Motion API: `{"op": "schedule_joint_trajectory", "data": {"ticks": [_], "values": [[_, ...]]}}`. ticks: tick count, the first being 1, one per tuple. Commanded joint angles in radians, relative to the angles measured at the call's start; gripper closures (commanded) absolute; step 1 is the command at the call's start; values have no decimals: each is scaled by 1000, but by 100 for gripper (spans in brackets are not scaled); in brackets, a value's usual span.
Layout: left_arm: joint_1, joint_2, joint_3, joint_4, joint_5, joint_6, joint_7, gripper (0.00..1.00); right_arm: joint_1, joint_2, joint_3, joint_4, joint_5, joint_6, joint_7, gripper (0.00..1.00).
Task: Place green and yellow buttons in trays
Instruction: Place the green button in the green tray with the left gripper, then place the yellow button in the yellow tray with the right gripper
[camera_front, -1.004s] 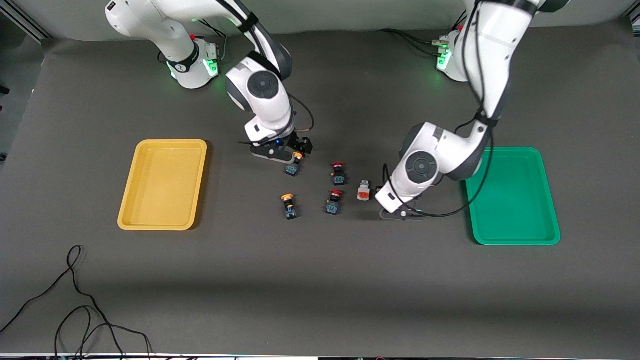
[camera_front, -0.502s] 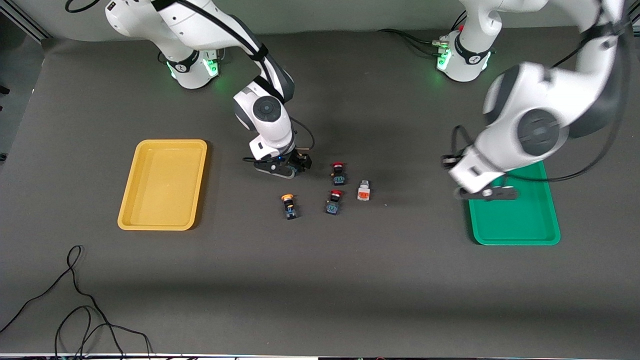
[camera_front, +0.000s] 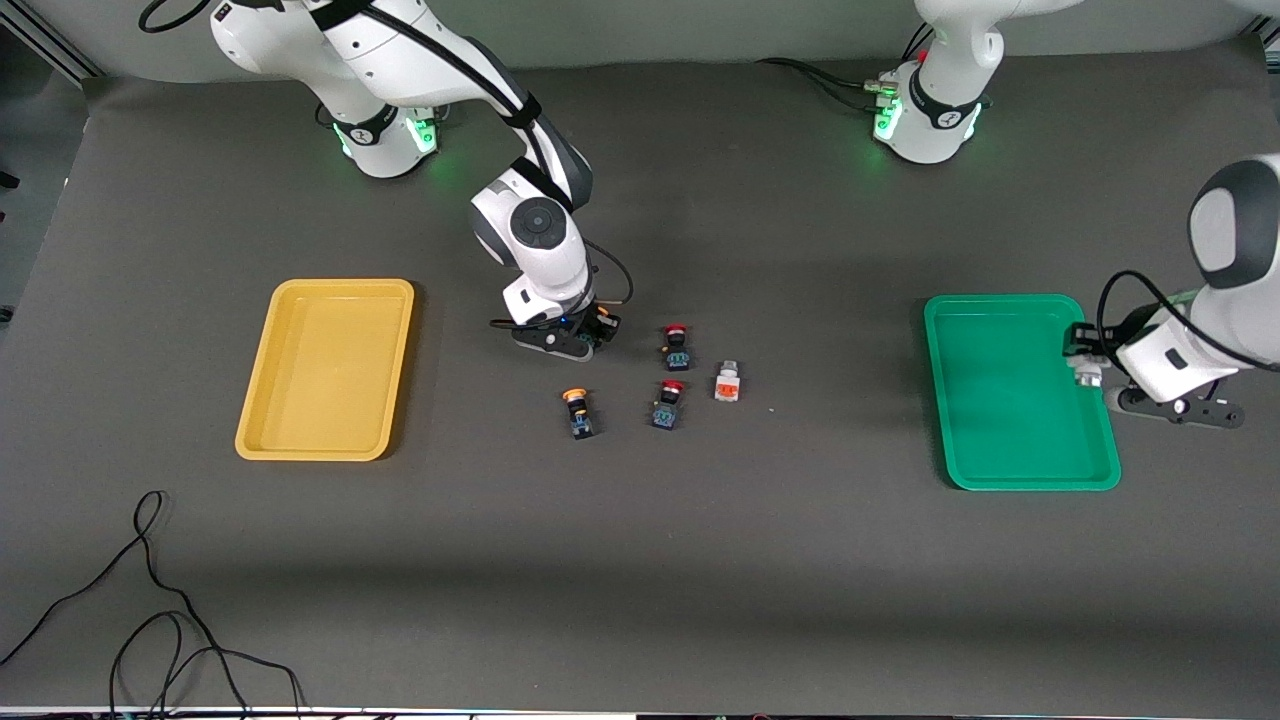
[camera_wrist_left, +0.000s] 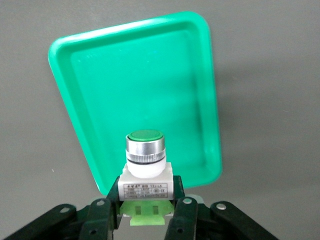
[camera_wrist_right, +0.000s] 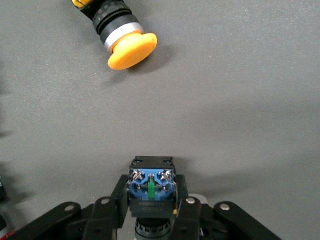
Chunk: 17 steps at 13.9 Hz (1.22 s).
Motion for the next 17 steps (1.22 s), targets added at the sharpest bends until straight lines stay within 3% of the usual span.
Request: {"op": "schedule_joint_trajectory", "data": {"ticks": [1, 4, 7, 11, 14, 17], "values": [[19, 35, -15, -93, 33, 152, 20, 100, 6, -2, -1, 38, -6, -14, -1, 64], [44, 75, -13, -196, 33, 351, 57, 100, 3, -79, 1, 149, -4, -257, -11, 64], [116, 142, -15, -206, 33, 445, 147, 100, -33, -113, -16, 332, 3, -566, -137, 64], [191, 240, -15, -209, 30, 555, 229, 100, -130, -214, -119, 365, 10, -721, -526, 64], [211, 287, -16, -210, 13, 577, 192, 100, -156, -281, -278, 316, 13, -746, -831, 64], [204, 287, -18, -210, 13, 559, 88, 100, -155, -274, -549, 257, 143, -726, -1245, 64]]}}
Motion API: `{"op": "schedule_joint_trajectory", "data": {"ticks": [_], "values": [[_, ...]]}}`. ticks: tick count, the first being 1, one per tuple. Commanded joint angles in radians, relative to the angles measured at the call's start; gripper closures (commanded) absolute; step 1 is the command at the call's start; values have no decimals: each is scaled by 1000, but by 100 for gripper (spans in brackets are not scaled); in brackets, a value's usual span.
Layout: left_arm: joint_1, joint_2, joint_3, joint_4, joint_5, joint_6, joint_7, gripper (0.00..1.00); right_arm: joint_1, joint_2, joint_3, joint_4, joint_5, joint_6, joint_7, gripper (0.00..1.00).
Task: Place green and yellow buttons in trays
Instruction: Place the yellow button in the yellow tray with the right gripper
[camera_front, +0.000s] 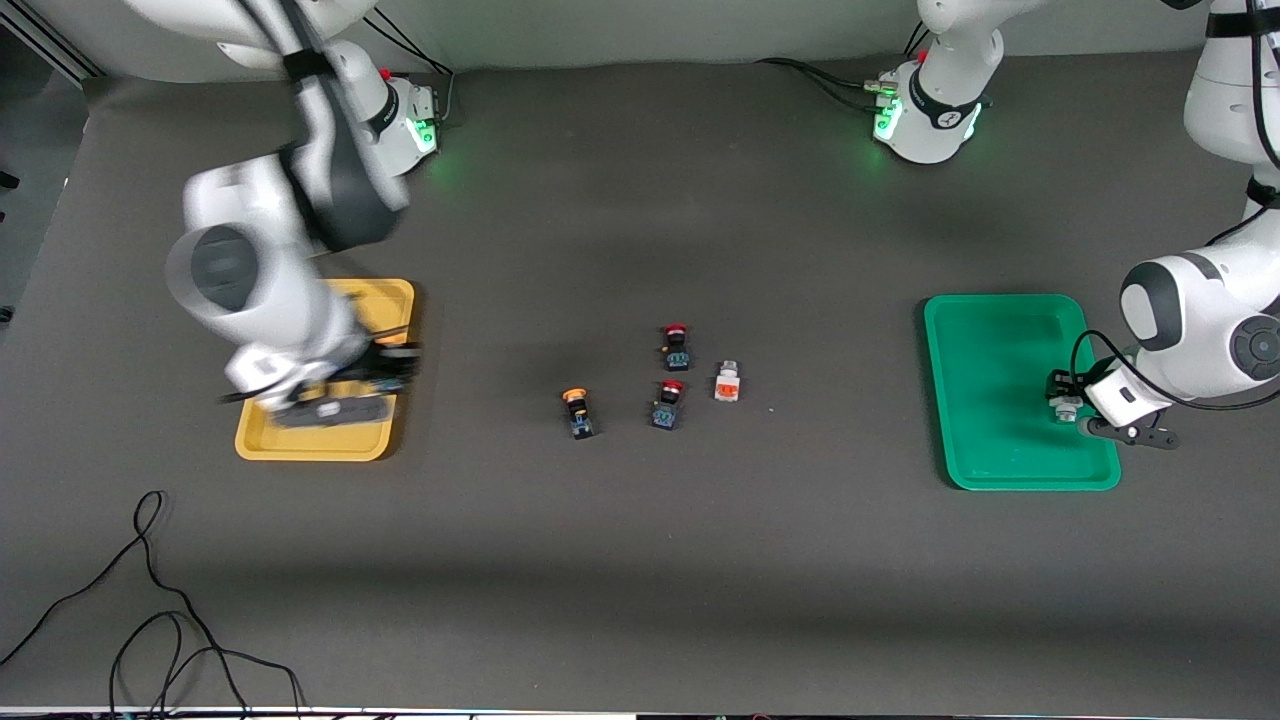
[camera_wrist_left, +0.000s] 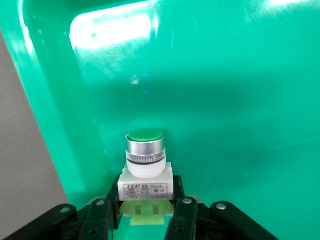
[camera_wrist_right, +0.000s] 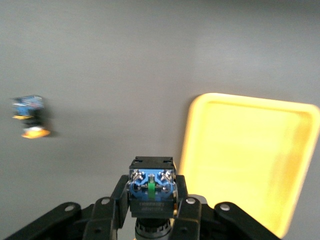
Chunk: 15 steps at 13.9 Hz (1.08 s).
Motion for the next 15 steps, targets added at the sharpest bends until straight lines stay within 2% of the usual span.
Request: {"op": "schedule_joint_trajectory", "data": {"ticks": [1, 3, 5, 6, 7, 8, 10, 11, 13, 14, 15], "values": [[4, -2, -13, -7, -3, -8, -60, 100, 10, -5, -206, -88, 92, 40, -329, 64], [0, -2, -13, -1, -8, -34, -92, 100, 10, -3, -290, -214, 93, 171, -425, 64], [-2, -4, -14, -1, -8, -39, -94, 100, -16, 5, -304, -368, 112, 372, -485, 64], [-3, -4, -14, 1, -8, -39, -92, 100, -25, 27, -304, -434, 156, 470, -512, 64], [-5, -4, -14, 7, -5, -43, -79, 53, -25, 76, -303, -460, 214, 532, -563, 64], [-8, -14, -17, 13, -3, -58, -72, 1, -25, 133, -303, -459, 292, 549, -626, 64], [-16, -62, -42, 48, -9, -161, -88, 0, -26, 228, -303, -447, 468, 577, -773, 64], [-17, -91, -65, 82, -13, -233, -107, 0, -23, 241, -303, -447, 531, 573, -824, 64], [-16, -126, -149, 183, -17, -414, -193, 0, -22, 239, -301, -441, 541, 565, -826, 60], [-17, -128, -207, 241, -34, -489, -260, 0, -25, 239, -301, -438, 541, 565, -818, 28], [-19, -126, -270, 278, -46, -531, -358, 0, -26, 239, -301, -421, 543, 562, -813, 3]]}}
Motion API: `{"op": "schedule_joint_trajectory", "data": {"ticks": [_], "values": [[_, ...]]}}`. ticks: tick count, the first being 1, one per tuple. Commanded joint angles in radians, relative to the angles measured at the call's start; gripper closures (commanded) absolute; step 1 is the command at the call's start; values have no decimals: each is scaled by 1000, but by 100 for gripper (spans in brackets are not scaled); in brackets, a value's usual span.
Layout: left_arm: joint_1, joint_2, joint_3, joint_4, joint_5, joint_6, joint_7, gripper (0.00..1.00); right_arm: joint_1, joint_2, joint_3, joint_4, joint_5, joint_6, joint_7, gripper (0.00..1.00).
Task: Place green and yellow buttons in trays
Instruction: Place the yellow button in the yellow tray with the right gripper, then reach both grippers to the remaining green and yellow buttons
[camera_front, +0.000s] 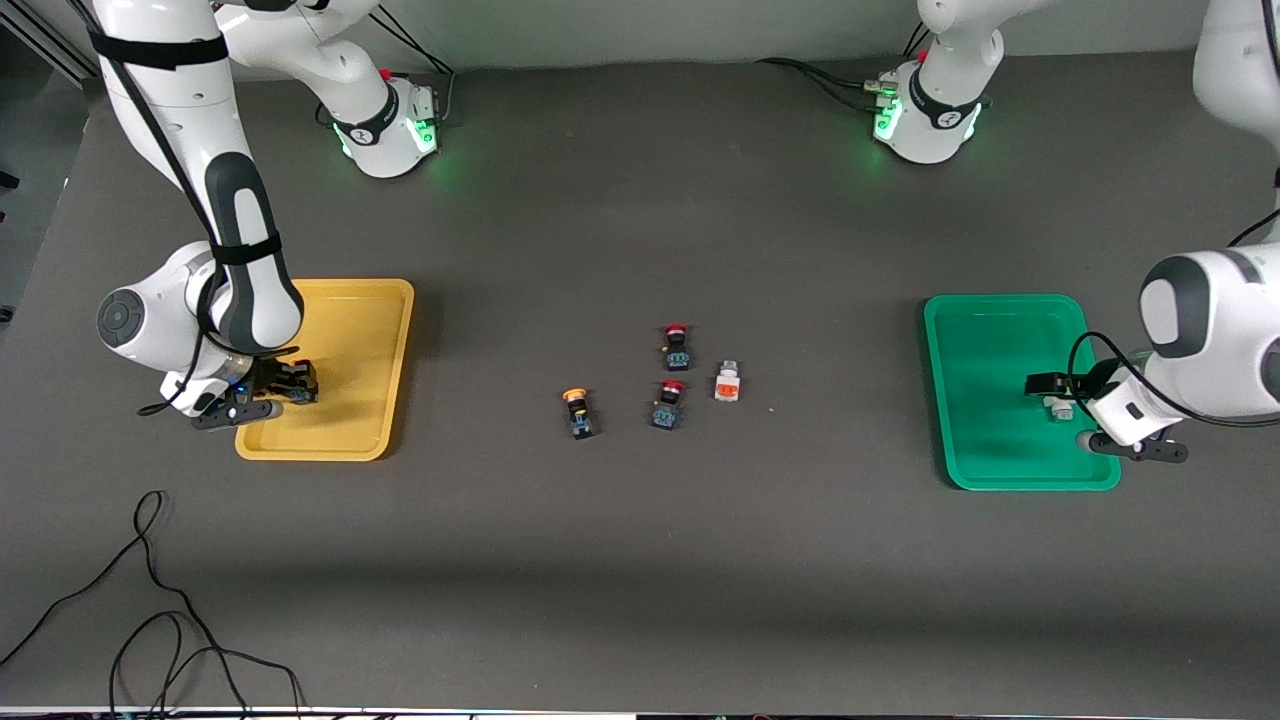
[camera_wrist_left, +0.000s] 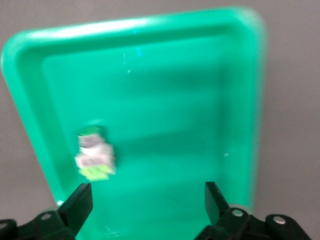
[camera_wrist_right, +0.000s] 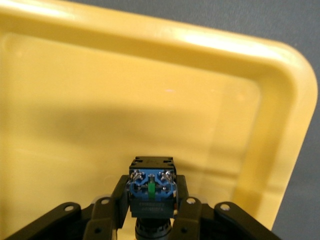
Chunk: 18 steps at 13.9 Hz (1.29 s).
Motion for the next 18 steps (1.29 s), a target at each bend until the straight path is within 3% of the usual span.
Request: {"op": "schedule_joint_trajectory", "data": {"ticks": [1, 4, 6, 8, 10, 15, 18], "values": [[-18, -9, -145, 81, -19, -107, -226, 0, 2, -9, -9, 39, 31, -43, -21, 0], [-99, 6, -225, 93, -25, -83, -438, 0, 19, -24, -54, 124, 15, -196, 20, 0], [-217, 49, -227, 127, -24, -39, -615, 0, 48, -32, -107, 233, -83, -325, 107, 0], [-324, 126, -225, 170, -13, 33, -760, 0, 53, -30, -111, 404, -203, -514, 244, 0], [-383, 179, -222, 171, -8, 127, -797, 0, 68, -26, -98, 526, -243, -631, 350, 0], [-467, 285, -214, 162, 65, 267, -882, 0, 298, 3, -90, 611, -216, -639, 699, 0], [-507, 307, -201, 153, 93, 285, -922, 0, 332, 89, 6, 732, -154, -634, 902, 0]]}}
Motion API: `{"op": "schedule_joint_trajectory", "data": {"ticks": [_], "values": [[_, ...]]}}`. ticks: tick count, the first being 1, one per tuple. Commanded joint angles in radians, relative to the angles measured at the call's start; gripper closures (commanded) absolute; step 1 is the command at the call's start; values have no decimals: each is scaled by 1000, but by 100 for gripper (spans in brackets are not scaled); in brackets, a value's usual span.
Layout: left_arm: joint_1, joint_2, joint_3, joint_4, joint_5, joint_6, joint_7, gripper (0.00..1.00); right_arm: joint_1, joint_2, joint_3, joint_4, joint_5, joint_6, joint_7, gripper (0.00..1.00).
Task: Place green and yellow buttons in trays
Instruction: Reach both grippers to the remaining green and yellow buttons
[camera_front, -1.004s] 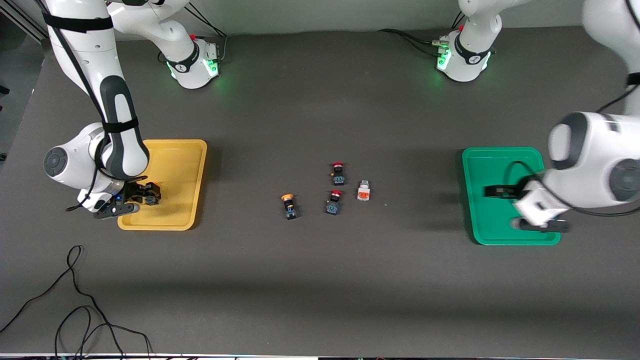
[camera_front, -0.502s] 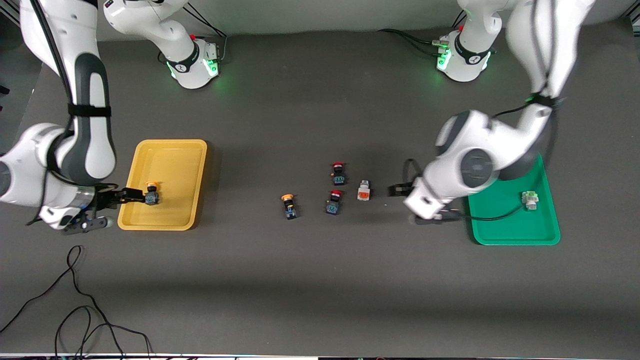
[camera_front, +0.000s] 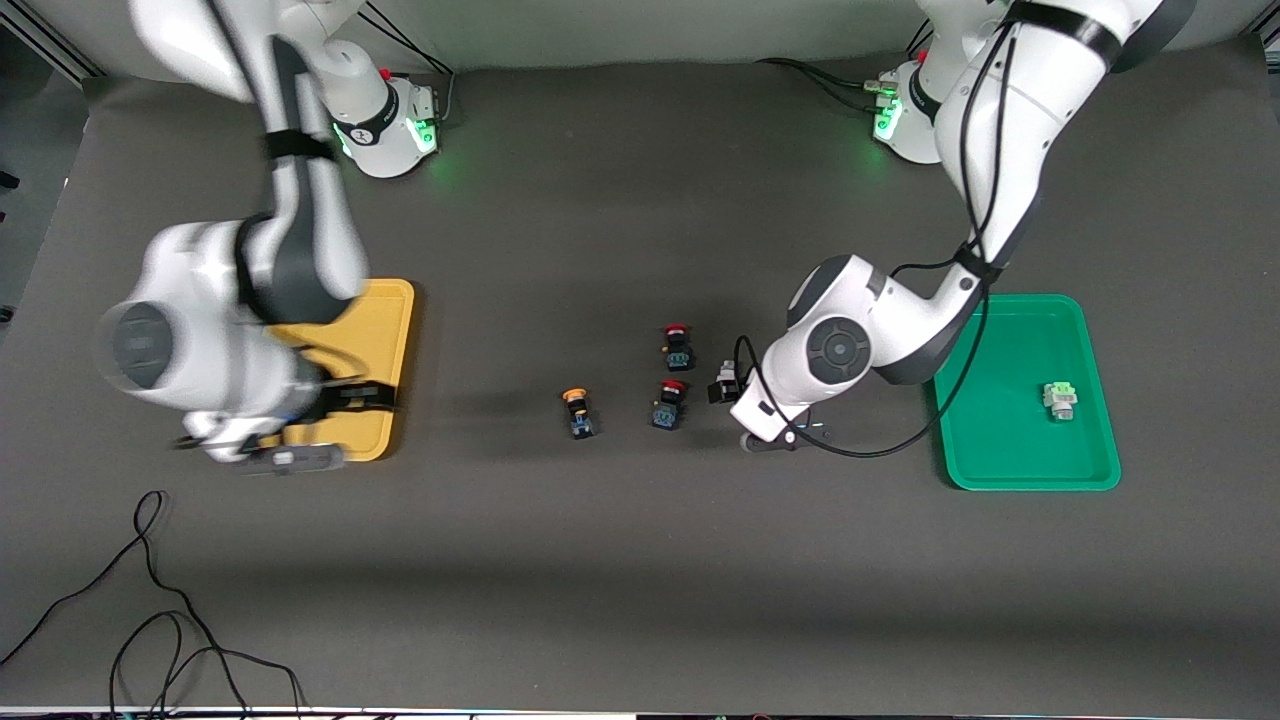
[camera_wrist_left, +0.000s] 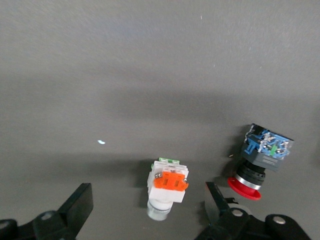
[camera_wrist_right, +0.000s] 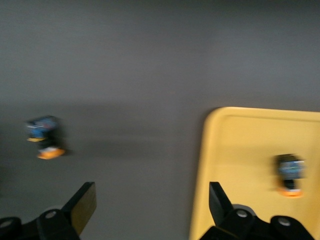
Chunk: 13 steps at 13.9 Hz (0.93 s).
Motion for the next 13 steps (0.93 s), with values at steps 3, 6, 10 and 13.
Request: {"op": "schedule_joint_trajectory", "data": {"ticks": [3, 6, 10, 13], "values": [[-76, 11, 49, -26, 73, 6, -43, 0, -3, 188, 154, 198, 99, 65, 319, 0], [-87, 17, 49, -55, 141, 7, -43, 0, -3, 243, 223, 236, 90, 144, 413, 0], [-90, 31, 55, -55, 145, 36, -43, 8, 6, 334, 270, 226, 87, 295, 416, 0], [-84, 31, 55, -53, 145, 36, -44, 18, 33, 398, 271, 207, 87, 370, 412, 0]]}}
